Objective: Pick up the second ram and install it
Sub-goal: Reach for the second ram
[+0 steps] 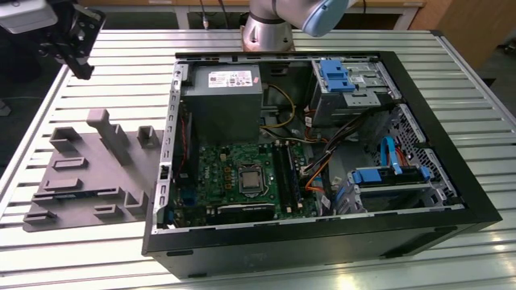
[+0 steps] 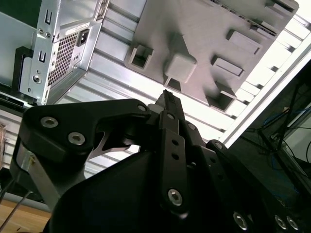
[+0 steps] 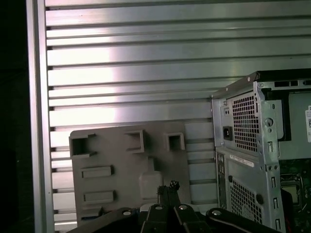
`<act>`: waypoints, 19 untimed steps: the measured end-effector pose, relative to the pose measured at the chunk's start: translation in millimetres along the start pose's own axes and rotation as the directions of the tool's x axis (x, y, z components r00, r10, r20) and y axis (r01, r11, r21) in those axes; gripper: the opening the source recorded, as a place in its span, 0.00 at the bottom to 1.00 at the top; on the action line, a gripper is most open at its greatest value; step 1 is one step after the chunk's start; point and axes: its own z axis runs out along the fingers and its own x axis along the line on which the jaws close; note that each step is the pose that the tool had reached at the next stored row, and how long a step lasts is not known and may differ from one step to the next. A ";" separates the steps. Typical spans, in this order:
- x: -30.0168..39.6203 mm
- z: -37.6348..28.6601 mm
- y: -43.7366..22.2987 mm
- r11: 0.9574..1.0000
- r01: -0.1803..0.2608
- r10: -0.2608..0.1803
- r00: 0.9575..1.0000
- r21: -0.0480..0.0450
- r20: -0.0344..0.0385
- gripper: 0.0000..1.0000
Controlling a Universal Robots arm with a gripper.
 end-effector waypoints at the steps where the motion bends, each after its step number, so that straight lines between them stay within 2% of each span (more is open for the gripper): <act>1: 0.4 0.0 -0.1 1.000 0.000 0.000 1.000 0.000 0.000 0.11; 19: 9.0 0.4 -2.0 1.000 0.000 0.000 1.000 0.000 0.000 0.11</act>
